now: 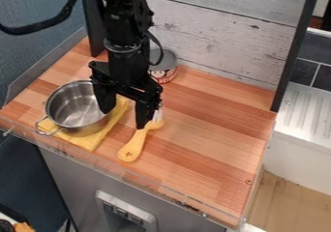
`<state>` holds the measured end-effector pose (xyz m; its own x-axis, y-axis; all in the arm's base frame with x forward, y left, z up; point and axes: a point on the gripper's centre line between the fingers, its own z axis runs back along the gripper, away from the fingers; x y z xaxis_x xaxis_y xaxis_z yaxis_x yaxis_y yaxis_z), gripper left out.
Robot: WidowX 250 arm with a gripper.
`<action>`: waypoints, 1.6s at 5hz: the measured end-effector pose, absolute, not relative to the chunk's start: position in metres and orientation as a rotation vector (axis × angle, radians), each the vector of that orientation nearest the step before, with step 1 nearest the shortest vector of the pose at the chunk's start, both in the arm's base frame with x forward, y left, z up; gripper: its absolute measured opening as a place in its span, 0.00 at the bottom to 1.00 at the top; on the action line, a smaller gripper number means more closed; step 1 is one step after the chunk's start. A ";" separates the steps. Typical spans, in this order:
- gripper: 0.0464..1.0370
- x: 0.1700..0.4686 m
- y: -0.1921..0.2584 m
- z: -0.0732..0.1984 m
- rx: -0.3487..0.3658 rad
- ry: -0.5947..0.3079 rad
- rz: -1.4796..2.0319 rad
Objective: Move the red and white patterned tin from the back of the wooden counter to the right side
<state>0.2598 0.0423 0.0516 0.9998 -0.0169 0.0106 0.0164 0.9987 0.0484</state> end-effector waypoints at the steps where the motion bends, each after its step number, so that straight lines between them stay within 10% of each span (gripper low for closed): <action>1: 0.96 0.258 0.041 0.045 0.038 0.016 -0.014; 8: 0.96 0.393 0.134 0.029 0.055 -0.149 0.374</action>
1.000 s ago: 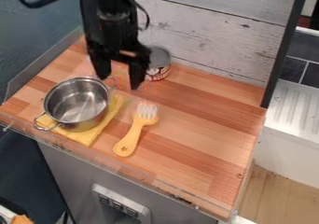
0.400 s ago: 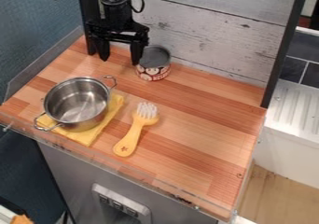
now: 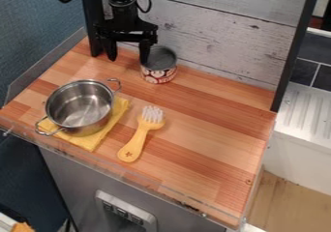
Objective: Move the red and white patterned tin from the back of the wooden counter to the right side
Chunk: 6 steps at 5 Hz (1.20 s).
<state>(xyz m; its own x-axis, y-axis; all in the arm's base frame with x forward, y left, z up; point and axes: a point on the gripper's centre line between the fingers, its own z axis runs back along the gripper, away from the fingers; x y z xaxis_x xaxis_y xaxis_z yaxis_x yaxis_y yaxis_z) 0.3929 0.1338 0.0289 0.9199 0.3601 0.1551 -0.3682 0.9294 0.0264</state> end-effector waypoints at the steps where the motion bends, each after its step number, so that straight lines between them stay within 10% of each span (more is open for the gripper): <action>1: 0.96 0.395 0.132 0.022 0.047 -0.149 0.392; 6: 0.96 0.347 -0.010 0.015 -0.082 0.013 0.159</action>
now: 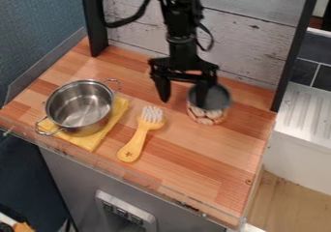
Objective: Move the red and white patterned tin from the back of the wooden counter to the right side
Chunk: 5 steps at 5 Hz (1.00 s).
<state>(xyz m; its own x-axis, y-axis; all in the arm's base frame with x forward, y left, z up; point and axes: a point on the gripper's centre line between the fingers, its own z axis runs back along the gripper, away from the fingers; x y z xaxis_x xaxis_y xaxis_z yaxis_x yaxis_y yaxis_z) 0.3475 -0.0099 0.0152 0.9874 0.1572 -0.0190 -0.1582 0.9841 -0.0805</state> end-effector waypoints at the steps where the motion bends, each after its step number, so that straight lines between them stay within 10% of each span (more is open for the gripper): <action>1: 0.96 0.337 -0.030 0.016 -0.081 0.031 0.108; 5: 0.96 0.325 -0.042 0.089 0.003 -0.182 0.023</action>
